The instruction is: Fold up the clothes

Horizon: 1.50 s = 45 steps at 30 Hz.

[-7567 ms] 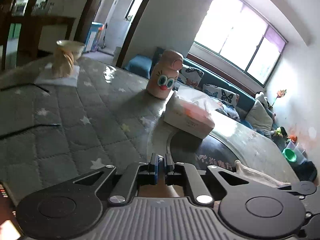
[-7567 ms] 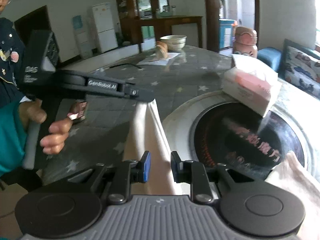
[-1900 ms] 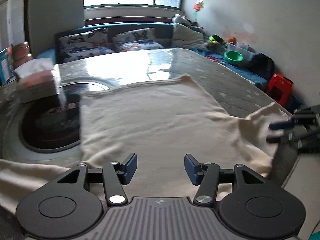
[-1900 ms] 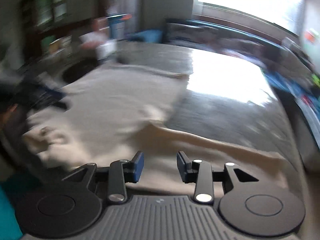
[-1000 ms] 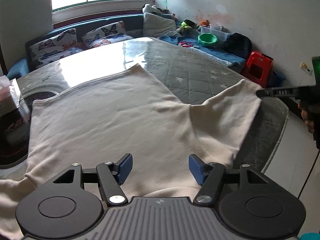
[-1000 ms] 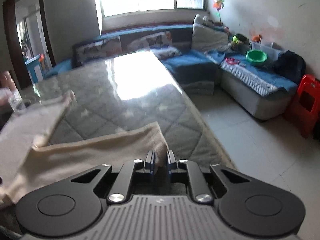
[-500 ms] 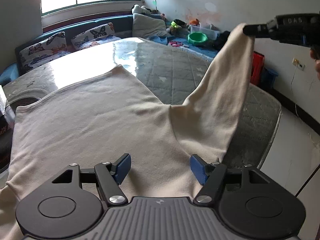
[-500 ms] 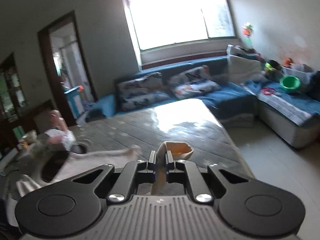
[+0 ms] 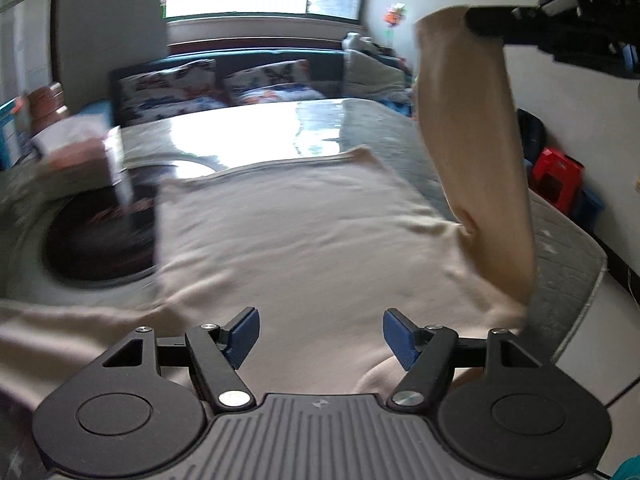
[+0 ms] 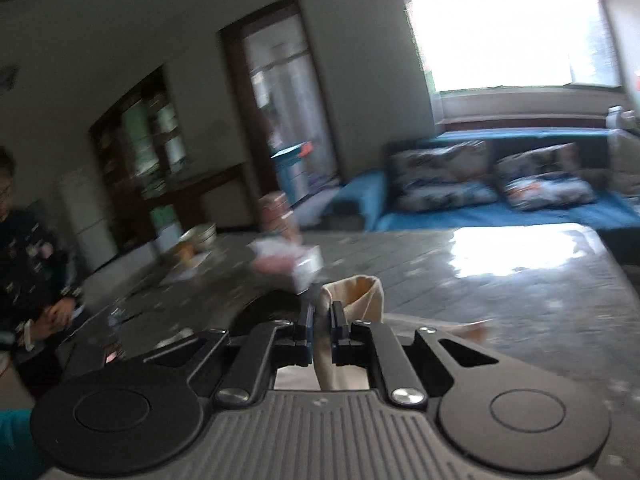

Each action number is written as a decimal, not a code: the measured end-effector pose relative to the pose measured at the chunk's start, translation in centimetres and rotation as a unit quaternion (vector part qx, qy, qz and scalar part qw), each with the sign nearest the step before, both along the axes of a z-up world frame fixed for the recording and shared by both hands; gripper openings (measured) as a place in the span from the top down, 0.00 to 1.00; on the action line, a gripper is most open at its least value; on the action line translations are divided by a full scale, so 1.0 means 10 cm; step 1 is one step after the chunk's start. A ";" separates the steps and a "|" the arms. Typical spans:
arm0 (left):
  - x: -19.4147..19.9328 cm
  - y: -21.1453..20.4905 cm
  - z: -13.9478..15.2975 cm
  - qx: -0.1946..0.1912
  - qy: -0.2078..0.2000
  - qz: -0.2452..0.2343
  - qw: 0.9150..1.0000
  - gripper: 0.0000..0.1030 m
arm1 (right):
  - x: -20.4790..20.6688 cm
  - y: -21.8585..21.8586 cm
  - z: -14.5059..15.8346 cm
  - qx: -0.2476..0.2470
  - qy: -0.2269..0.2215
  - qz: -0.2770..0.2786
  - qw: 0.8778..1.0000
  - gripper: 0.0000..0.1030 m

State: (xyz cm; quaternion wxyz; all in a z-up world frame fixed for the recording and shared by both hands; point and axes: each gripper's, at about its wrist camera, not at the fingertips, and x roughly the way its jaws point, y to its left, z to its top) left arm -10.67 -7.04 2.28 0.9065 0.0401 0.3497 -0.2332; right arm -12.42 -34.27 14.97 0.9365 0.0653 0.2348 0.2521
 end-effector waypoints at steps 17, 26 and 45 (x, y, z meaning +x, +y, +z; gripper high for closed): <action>0.01 0.47 0.09 -0.024 -0.003 0.063 0.998 0.30 | 0.15 0.35 -0.72 -0.107 0.110 0.065 0.986 0.82; 0.07 0.22 0.12 -0.034 -0.008 0.009 0.999 0.32 | -0.19 -0.01 -1.20 -0.175 0.146 0.033 0.973 0.82; 0.11 0.44 0.00 -0.047 0.011 0.040 0.998 0.33 | 0.08 0.13 -1.08 -0.170 0.098 0.033 0.980 0.68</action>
